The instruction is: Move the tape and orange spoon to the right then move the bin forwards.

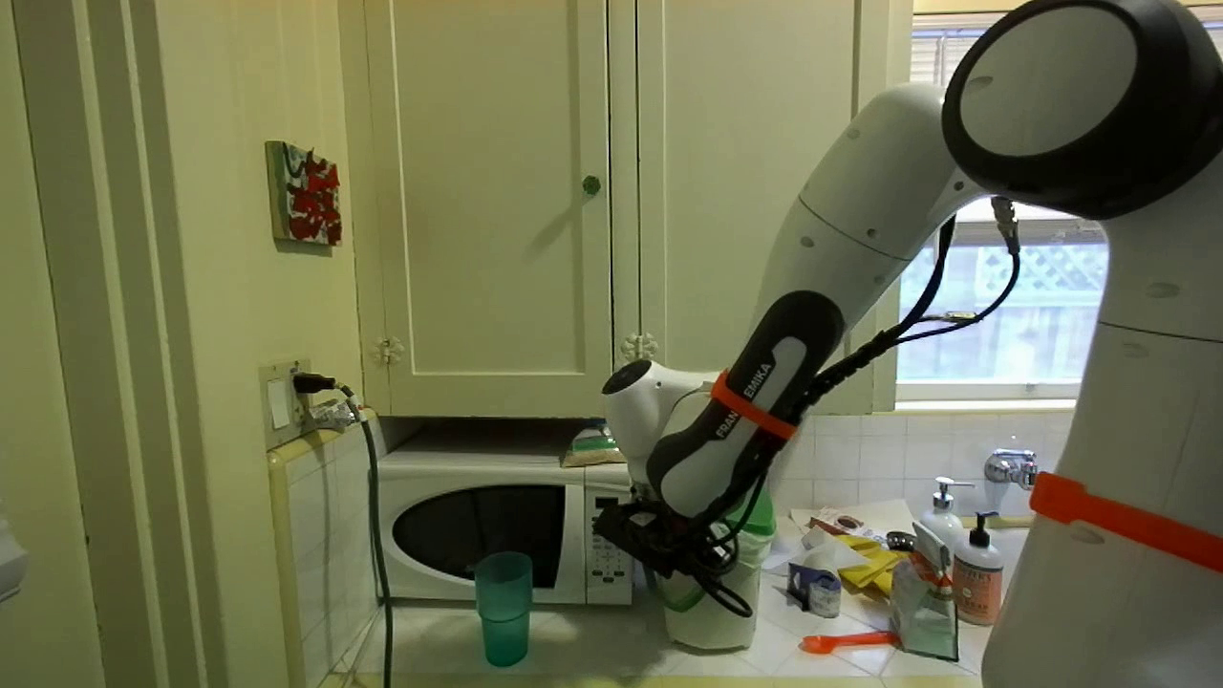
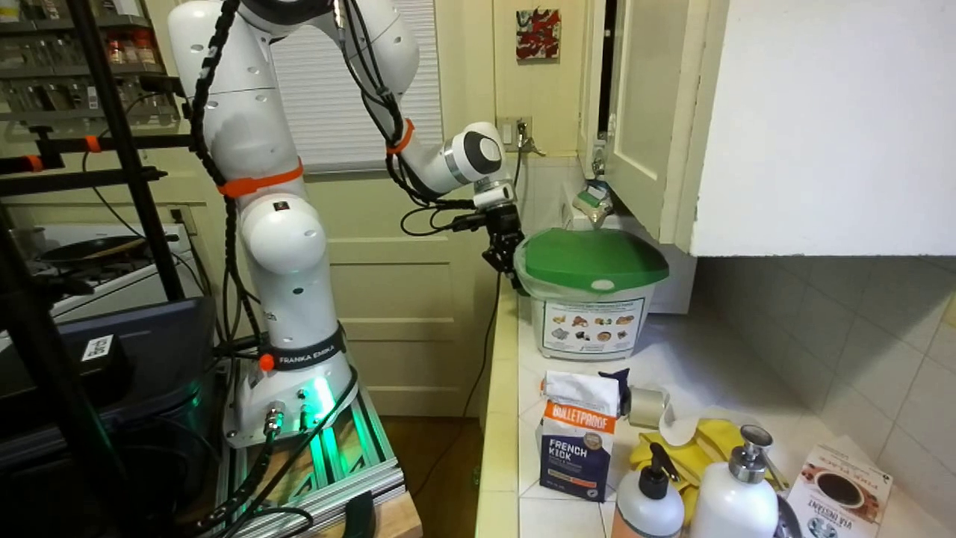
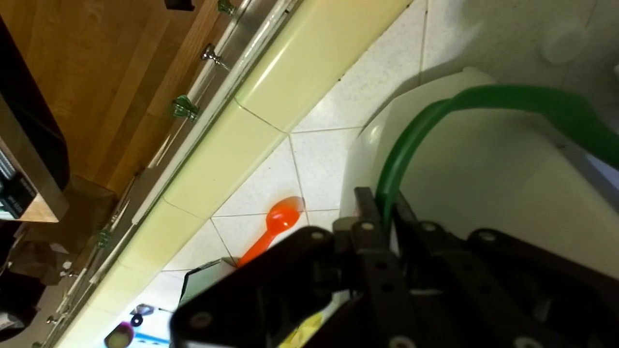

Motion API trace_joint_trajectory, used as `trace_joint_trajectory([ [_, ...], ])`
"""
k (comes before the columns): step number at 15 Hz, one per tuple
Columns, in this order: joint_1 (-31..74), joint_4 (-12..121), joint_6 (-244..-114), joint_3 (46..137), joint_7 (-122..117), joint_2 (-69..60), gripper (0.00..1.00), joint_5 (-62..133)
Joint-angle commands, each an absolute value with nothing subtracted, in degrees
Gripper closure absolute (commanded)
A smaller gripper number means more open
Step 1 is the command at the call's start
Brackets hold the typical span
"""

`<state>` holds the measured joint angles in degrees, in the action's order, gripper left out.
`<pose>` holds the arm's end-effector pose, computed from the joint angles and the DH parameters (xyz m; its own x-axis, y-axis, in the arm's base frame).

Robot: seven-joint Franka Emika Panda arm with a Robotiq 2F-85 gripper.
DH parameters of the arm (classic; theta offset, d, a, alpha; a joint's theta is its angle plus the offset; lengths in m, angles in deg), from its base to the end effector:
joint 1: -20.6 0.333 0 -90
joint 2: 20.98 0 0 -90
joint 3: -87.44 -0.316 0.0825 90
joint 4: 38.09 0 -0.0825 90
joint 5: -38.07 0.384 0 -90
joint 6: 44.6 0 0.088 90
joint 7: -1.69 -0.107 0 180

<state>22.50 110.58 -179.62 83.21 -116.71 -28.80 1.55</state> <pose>0.4223 0.0367 0.2978 0.0801 -0.8995 0.4296 -0.9955 -0.0943 -0.0120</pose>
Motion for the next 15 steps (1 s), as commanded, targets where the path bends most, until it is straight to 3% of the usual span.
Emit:
trace_joint_trajectory([
  [1,23.11,112.15,-178.89,82.25,-112.15,-31.47,0.98,5.5],
  [15,23.25,106.43,-160.67,78.27,-130.71,-25.67,0.98,0.58],
])
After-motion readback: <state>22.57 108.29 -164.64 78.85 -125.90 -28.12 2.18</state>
